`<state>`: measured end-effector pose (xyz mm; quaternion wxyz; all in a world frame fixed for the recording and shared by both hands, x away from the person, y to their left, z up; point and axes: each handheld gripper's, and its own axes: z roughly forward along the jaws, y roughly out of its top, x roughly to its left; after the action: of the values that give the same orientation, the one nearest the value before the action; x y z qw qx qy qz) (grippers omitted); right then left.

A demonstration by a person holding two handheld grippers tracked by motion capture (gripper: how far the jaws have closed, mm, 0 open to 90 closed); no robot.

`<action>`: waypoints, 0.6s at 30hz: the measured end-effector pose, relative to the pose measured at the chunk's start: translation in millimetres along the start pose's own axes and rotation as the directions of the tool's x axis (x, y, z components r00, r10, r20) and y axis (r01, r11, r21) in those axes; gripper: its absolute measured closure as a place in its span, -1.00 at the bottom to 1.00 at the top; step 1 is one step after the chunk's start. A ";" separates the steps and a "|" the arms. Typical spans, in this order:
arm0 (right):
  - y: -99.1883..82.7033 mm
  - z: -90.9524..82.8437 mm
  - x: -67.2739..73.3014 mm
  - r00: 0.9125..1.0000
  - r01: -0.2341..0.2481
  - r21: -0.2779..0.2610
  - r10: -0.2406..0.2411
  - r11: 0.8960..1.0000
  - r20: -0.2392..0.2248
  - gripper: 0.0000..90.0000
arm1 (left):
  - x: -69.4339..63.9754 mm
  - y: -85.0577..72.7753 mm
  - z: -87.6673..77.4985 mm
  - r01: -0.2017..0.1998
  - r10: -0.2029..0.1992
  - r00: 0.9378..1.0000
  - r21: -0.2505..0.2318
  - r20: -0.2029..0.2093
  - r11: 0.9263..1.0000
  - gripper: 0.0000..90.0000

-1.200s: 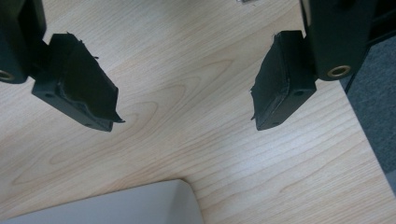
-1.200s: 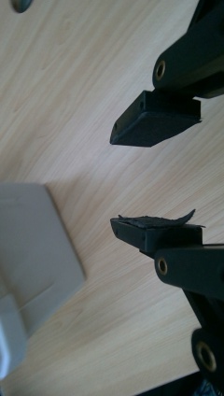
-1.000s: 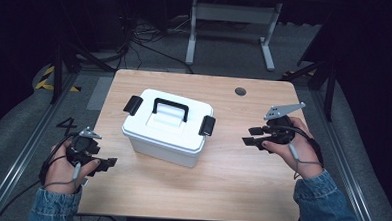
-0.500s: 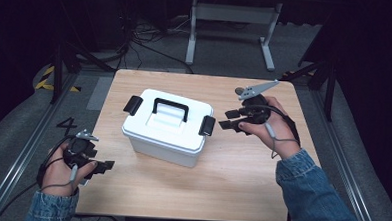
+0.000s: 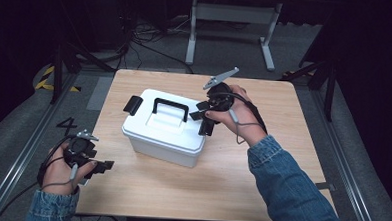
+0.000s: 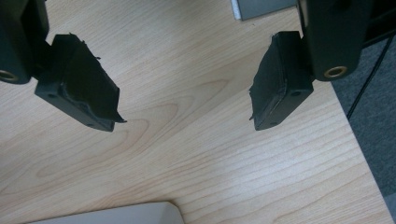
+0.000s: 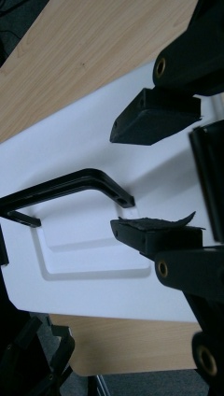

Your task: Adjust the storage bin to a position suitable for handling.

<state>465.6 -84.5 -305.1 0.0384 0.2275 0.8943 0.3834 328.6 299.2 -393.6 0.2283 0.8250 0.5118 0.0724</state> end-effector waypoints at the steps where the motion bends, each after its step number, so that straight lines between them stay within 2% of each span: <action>1: 2.6 3.3 0.3 1.000 -0.003 0.006 0.003 1.000 0.002 0.16 | 0.1 0.7 0.3 -0.003 0.003 1.000 0.000 0.003 1.000 -0.46; 2: 5.5 6.8 0.1 1.000 -0.002 0.013 0.002 1.000 0.003 0.16 | 0.3 1.3 0.5 -0.008 0.007 1.000 -0.003 -0.006 1.000 -0.46; 14: 17.9 34.7 -2.9 1.000 -0.008 0.054 0.008 0.999 -0.006 0.20 | 1.2 4.3 3.1 -0.016 0.016 1.000 0.002 0.005 1.000 -0.47; 17: 21.2 37.3 0.4 1.000 0.026 0.065 -0.026 0.998 0.000 0.53 | 1.2 4.5 3.8 -0.021 0.021 1.000 0.002 0.003 1.000 -0.47; 18: 21.2 37.3 0.4 1.000 0.026 0.065 -0.026 0.998 0.000 0.53 | 1.1 4.7 4.0 -0.023 0.023 1.000 0.003 0.004 1.000 -0.47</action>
<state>482.3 -46.7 -316.4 0.0362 0.2172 0.9091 0.3536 334.3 297.1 -395.1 0.2272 0.8314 0.5018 0.0729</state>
